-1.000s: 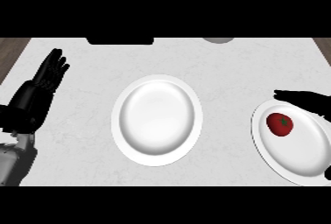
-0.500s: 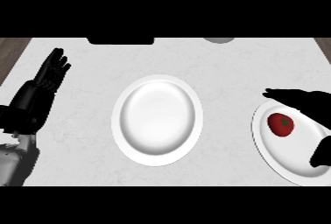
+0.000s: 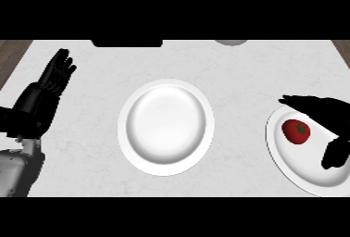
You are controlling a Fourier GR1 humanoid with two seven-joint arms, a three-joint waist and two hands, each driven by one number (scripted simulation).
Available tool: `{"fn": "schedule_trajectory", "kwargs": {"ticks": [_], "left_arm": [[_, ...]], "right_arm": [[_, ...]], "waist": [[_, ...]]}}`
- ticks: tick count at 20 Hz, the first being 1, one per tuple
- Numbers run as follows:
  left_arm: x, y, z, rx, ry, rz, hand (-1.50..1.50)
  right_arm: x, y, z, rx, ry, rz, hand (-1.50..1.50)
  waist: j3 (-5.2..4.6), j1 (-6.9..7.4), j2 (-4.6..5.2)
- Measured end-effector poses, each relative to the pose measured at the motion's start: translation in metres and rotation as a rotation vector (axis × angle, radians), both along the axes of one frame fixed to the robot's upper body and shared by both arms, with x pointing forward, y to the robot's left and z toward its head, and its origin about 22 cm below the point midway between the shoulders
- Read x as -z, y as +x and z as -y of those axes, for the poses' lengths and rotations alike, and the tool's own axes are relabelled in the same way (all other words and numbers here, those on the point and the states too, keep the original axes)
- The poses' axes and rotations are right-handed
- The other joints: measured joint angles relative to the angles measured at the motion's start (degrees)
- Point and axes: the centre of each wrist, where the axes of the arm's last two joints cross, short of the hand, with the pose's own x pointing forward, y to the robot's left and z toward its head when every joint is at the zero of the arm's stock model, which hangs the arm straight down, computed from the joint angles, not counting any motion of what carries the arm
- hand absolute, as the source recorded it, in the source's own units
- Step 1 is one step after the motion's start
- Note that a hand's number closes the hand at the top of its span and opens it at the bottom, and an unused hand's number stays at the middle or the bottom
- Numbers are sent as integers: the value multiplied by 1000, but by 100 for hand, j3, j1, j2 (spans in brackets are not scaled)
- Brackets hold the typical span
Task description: Pick the tomato from the plate and place it in the plate
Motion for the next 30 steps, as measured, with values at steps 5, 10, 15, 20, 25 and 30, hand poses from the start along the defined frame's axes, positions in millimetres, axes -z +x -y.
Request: {"fn": "schedule_trajectory", "kwargs": {"ticks": [5, 10, 15, 20, 25, 30], "left_arm": [[0, -1, -1, 0, 2, 9, 0], [-4, 1, -5, -4, 0, 3, 0], [-5, -1, -2, 2, -2, -1, 0], [-7, 1, -5, 3, -3, -1, 0], [0, 2, -4, -2, -5, 0, 0], [5, -7, -17, -75, 3, -23, 0]], "right_arm": [[28, 8, 5, -3, -18, -39, -150], [49, 16, 4, -4, -22, -74, -150], [69, 19, 9, 11, -55, -83, -150], [77, 26, 8, -9, -17, 0, 150], [82, 26, 3, -11, 25, 153, 150], [100, -9, 35, 347, -22, 195, 150]], "waist": [[0, 11, 2], [-1, 6, 1], [0, 11, -1], [-19, 12, -10], [-30, -14, -24], [-74, -466, -189]]}}
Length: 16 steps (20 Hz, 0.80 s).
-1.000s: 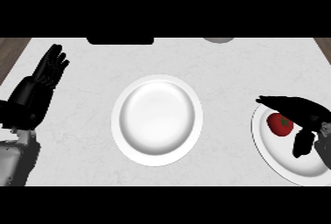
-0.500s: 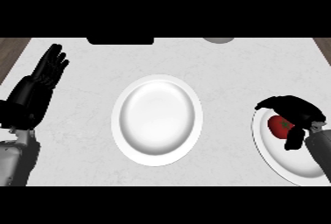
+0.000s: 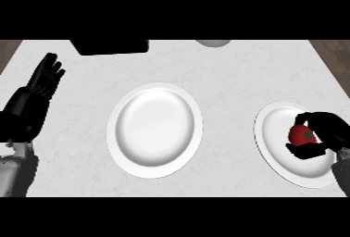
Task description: Pick the tomato from the plate and place it in the plate
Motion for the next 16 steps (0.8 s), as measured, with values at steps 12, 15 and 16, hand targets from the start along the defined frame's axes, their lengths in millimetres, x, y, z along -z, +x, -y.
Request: {"fn": "schedule_trajectory", "kwargs": {"ticks": [12, 15, 16], "left_arm": [[-2, -9, -18, -43, 4, -7, 0], [-1, -9, -14, -24, 2, -7, 0], [-1, -10, -13, -19, -1, -6, 0]], "right_arm": [[-23, -96, -43, 335, 47, 296, 150], [-53, -115, -77, 283, 128, 401, 150], [-62, -122, -88, 269, 162, 436, 150]], "waist": [[27, -187, 2], [33, -102, 26], [36, -55, 32]]}}
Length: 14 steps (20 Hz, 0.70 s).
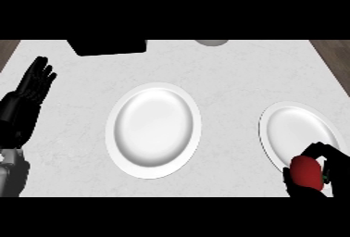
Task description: Pick the tomato from the plate and place it in the plate
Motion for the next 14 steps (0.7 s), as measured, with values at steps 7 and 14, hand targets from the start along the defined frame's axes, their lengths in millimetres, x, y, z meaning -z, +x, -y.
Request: {"fn": "schedule_trajectory", "kwargs": {"ticks": [7, 14], "left_arm": [[-10, 8, 13, 49, -3, 16, 0], [-3, 12, 28, 81, 0, 23, 0]], "right_arm": [[-50, -34, -70, -114, 186, 137, 150], [-79, -28, -134, -181, 226, 151, 150]], "waist": [[12, 295, 83], [19, 471, 130]]}}
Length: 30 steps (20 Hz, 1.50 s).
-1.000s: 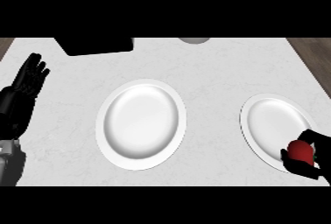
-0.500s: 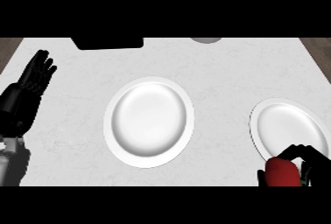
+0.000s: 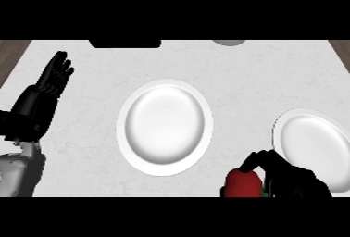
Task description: Pick the tomato from the plate and place it in the plate
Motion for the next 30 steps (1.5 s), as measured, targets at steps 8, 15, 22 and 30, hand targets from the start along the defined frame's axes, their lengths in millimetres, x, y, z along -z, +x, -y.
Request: {"fn": "schedule_trajectory", "kwargs": {"ticks": [8, 15, 22, 30], "left_arm": [[-3, 8, -2, 19, -3, 9, 0], [-3, 12, 6, 30, -2, 12, 0], [-7, 17, 6, 33, -4, 7, 0], [-7, 16, 17, 54, -10, 16, 0]], "right_arm": [[-9, 48, -66, -58, 32, 49, 150], [5, 107, -103, -60, 17, -2, 150], [38, 160, -124, -34, -43, -75, 150], [71, 194, -126, 35, 81, -154, -150]], "waist": [[8, 117, 35], [12, 174, 47], [14, 200, 57], [18, 336, 92]]}}
